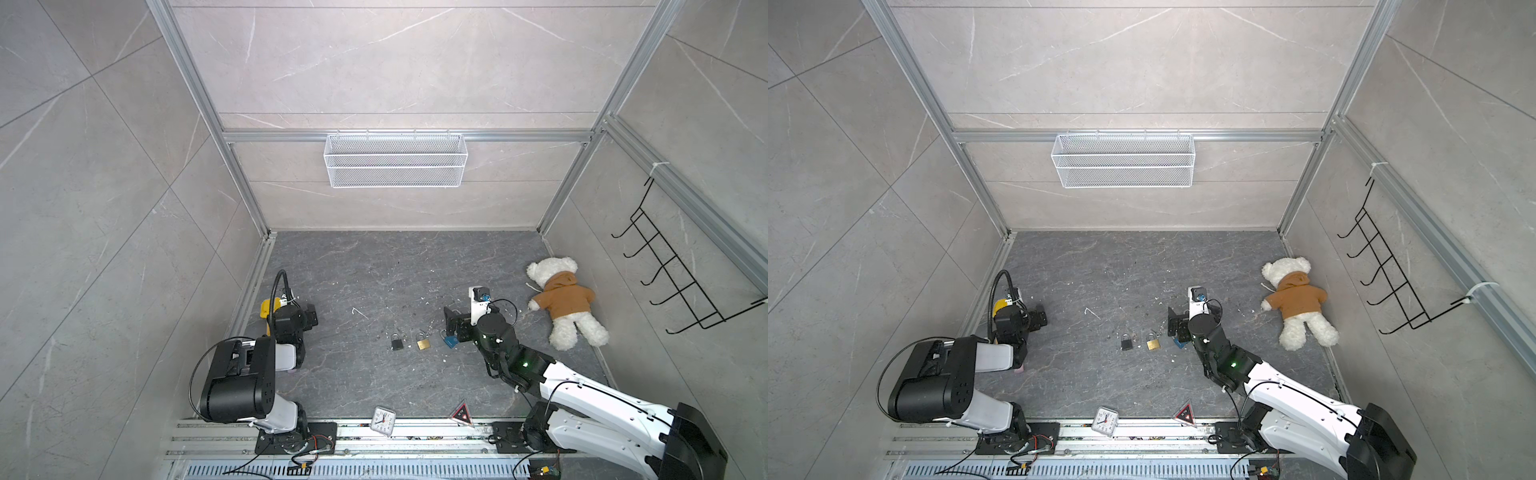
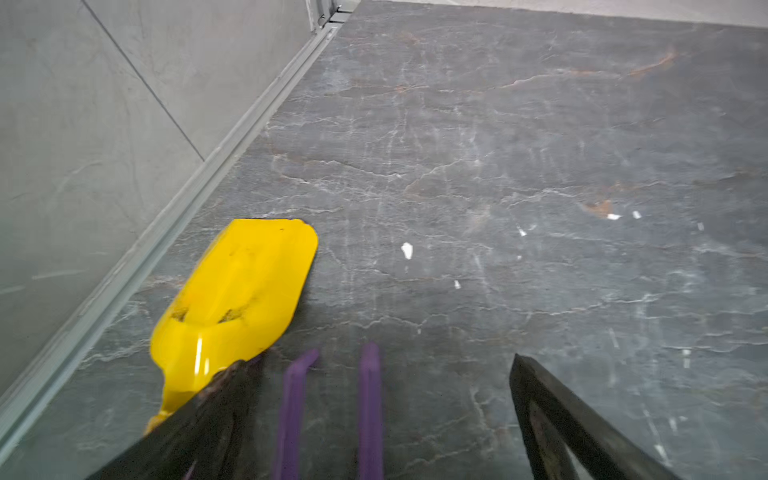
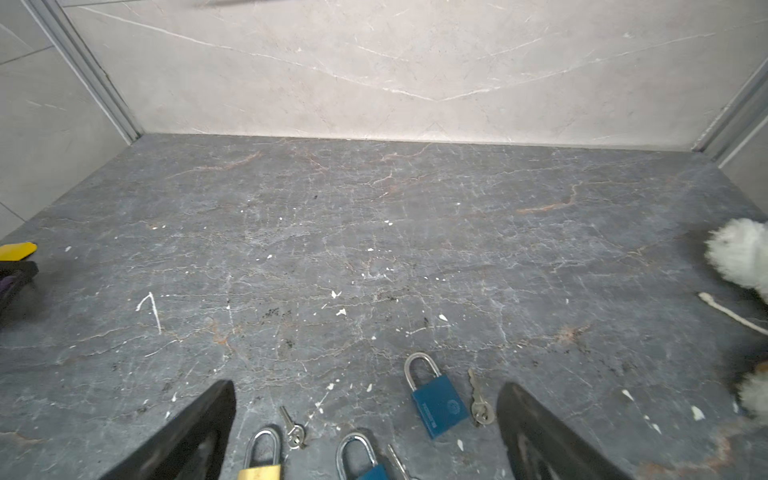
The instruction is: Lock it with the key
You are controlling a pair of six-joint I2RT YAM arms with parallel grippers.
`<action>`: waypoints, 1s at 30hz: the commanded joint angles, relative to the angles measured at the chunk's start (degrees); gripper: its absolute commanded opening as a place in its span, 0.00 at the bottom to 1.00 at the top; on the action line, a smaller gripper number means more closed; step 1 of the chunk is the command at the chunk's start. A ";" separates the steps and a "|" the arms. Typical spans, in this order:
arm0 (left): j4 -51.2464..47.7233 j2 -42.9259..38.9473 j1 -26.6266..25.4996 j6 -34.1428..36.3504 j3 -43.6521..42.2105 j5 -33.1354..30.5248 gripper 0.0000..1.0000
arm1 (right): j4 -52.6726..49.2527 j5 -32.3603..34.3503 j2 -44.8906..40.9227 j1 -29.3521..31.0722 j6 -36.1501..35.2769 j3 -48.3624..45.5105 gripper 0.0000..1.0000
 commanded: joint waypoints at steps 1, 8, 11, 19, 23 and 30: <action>4.66 -0.41 -0.09 -0.15 1.39 3.36 1.00 | 1.44 6.93 -2.79 0.12 -1.90 -1.12 1.00; 4.42 -0.50 -0.04 -0.11 1.37 3.34 1.00 | 1.51 16.24 -10.72 -3.08 -10.85 -2.14 1.00; 4.47 -0.53 -0.07 -0.16 1.41 3.30 1.00 | 2.77 11.00 -7.82 -11.53 -9.25 -1.98 1.00; 4.37 -0.48 -0.17 -0.16 1.36 3.21 1.00 | 28.55 10.70 14.63 -26.25 -16.28 -5.89 1.00; 4.30 -0.54 -0.13 -0.15 1.39 3.27 1.00 | 37.59 5.72 19.68 -28.75 -17.96 -8.66 1.00; 4.34 -0.54 -0.14 -0.16 1.36 3.25 1.00 | 51.89 -3.93 28.09 -31.75 -17.68 -12.86 1.00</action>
